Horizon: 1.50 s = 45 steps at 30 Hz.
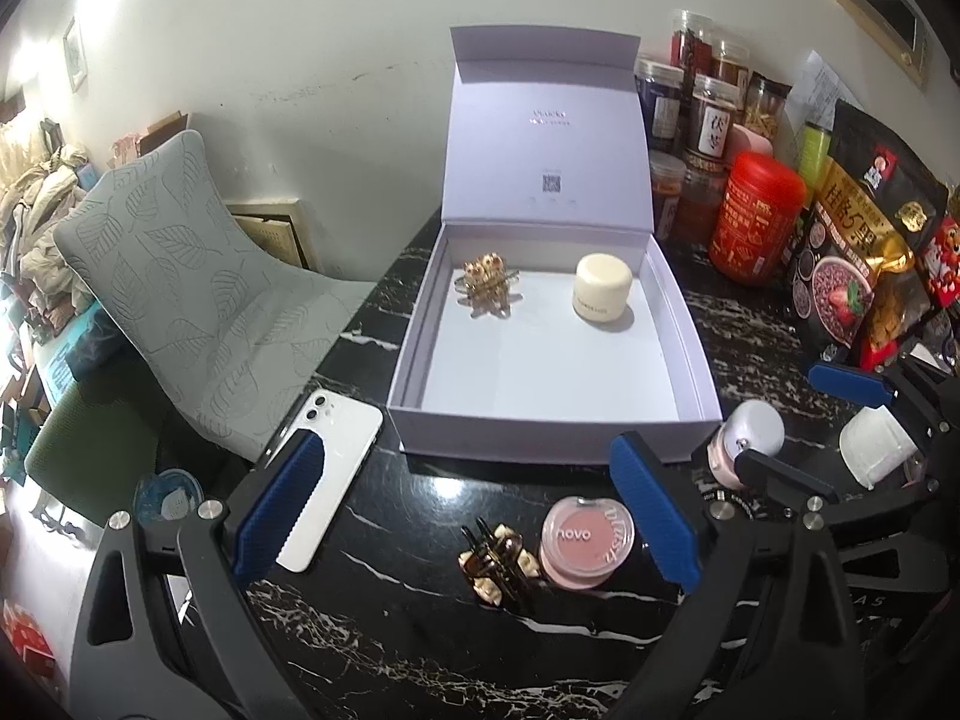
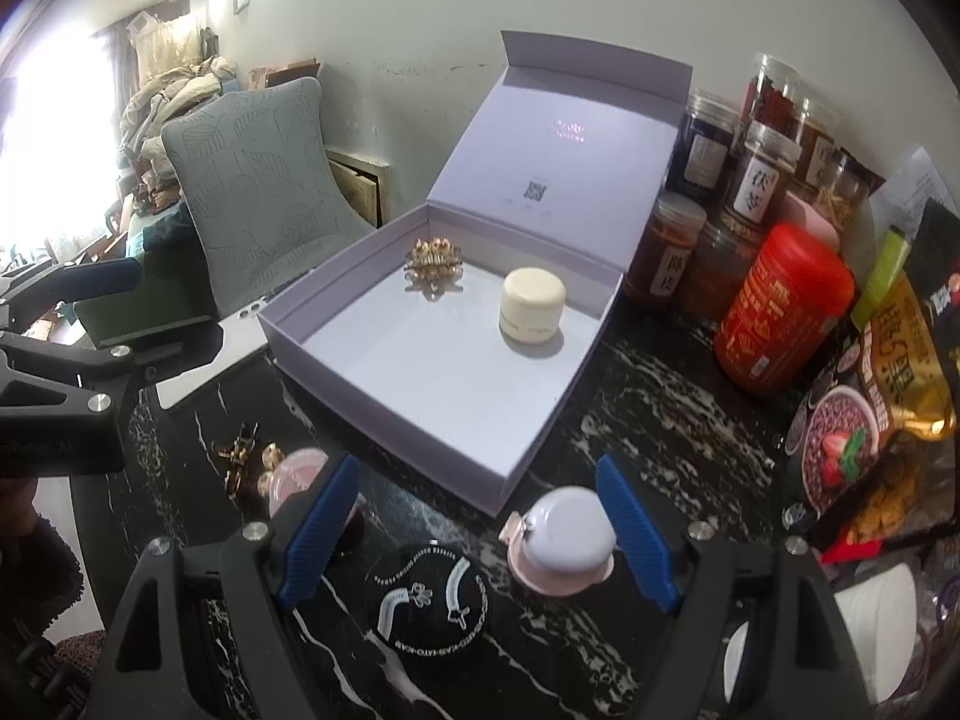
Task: Organize objects
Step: 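Withdraw both tools from the lavender box, then move the left tool toward the pink novo blush compact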
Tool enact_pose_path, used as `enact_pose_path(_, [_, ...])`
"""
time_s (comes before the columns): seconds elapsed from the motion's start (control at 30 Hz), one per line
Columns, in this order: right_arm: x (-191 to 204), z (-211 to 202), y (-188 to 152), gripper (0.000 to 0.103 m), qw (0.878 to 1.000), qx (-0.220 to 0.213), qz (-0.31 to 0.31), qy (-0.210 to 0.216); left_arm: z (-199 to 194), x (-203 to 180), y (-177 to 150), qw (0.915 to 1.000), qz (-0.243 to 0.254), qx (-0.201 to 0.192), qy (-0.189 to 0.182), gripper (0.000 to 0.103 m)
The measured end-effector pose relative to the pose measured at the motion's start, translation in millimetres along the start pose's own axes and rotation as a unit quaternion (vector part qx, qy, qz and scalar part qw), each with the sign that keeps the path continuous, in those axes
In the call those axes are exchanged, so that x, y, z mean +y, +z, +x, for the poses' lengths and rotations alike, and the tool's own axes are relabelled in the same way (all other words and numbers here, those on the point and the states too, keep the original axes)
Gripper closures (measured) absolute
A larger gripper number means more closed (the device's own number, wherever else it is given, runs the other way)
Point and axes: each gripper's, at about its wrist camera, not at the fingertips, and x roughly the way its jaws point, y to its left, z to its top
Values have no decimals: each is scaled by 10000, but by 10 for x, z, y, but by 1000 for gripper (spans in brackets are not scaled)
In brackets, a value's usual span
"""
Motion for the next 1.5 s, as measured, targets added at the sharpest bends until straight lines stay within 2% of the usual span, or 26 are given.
enact_pose_path(0.83, [26,226,-497,20,9980,593,216,-50,332,-177,-481,9976,169,619,-243,7])
enact_pose_path(1.5, [-26,210,-769,20,9959,720,555,-36,499,-326,-736,9937,174,932,-603,7])
